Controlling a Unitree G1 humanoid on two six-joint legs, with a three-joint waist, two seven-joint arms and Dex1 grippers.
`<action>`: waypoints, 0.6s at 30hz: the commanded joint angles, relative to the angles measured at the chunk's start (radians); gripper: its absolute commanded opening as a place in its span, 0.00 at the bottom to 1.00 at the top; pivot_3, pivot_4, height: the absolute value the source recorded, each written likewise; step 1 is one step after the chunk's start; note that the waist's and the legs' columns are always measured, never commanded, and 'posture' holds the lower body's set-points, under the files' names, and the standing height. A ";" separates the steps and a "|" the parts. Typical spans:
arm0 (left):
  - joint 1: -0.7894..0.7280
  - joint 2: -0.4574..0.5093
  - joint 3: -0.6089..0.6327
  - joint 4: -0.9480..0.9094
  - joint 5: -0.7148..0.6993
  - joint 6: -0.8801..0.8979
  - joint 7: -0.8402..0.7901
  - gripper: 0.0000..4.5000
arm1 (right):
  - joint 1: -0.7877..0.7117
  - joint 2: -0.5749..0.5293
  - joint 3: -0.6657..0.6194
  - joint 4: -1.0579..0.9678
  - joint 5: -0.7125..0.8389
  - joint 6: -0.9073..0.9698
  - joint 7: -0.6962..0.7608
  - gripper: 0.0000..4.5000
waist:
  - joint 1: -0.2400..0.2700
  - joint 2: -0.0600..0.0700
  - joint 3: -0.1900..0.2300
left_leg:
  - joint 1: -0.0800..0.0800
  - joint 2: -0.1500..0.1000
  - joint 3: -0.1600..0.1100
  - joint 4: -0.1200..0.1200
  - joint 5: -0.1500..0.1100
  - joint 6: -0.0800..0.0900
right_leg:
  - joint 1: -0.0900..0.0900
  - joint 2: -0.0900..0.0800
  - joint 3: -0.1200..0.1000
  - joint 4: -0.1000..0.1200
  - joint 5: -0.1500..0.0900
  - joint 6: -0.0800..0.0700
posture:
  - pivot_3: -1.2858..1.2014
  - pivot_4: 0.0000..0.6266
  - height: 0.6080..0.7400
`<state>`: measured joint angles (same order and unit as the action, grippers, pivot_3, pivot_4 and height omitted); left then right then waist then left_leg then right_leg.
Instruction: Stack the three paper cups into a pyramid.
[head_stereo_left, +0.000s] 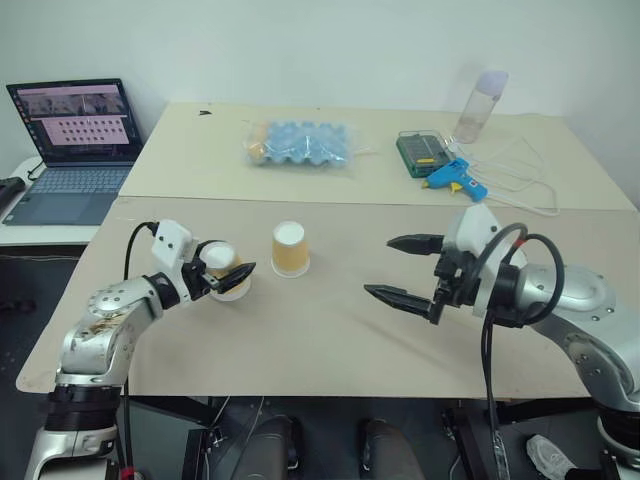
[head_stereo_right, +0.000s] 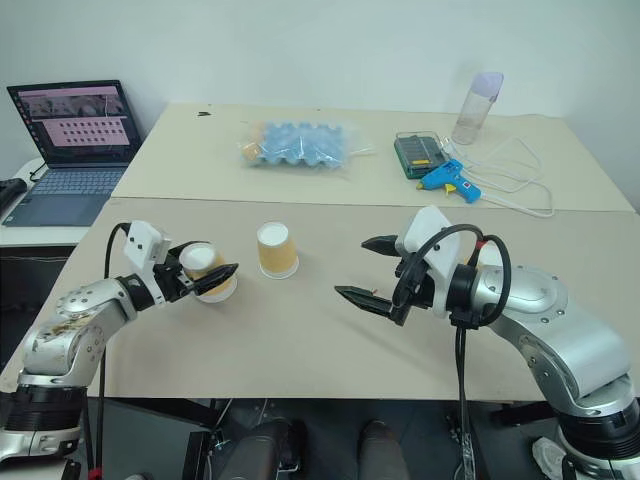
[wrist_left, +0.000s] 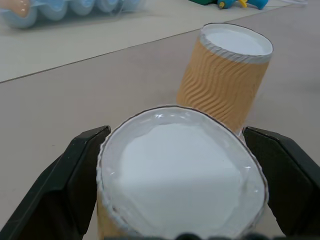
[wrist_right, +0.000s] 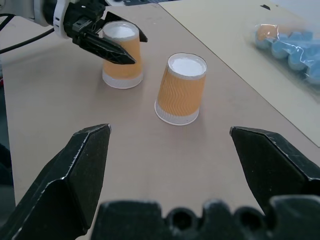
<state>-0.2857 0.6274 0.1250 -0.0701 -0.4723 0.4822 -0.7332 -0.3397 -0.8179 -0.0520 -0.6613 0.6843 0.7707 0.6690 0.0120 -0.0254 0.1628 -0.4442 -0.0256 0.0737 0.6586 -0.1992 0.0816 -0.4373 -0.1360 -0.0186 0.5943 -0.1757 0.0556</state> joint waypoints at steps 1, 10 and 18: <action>-0.031 0.001 -0.005 -0.028 -0.004 -0.004 -0.024 1.00 | 0.003 -0.012 -0.040 -0.041 -0.007 0.005 -0.024 0.99 | 0.000 0.000 0.000 | 0.000 0.000 0.000 0.000 0.000 0.000 | 0.000 0.000 0.000 0.000 0.000 0.000 | 0.52 0.24 1.00; -0.038 0.005 -0.011 -0.041 0.004 0.004 -0.035 0.58 | 0.011 -0.012 -0.029 -0.039 -0.031 -0.004 -0.043 1.00 | 0.000 0.000 0.000 | 0.000 0.000 0.000 0.001 0.000 0.000 | 0.000 0.003 -0.001 0.000 0.000 0.000 | 0.52 0.24 1.00; -0.046 0.026 -0.026 -0.125 -0.029 0.057 -0.067 0.58 | 0.002 -0.008 -0.022 -0.026 -0.055 -0.004 -0.047 1.00 | 0.000 0.000 0.000 | 0.000 0.000 0.000 0.001 0.000 0.000 | 0.000 0.004 -0.001 0.000 0.000 0.000 | 0.52 0.24 1.00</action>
<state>-0.3069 0.6343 0.1001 -0.1203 -0.4733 0.5134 -0.7765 -0.3279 -0.8178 -0.0525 -0.6769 0.6381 0.7717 0.6279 0.0123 -0.0255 0.1628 -0.4447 -0.0256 0.0737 0.6596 -0.1992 0.0819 -0.4370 -0.1322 -0.0193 0.5941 -0.1756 0.0558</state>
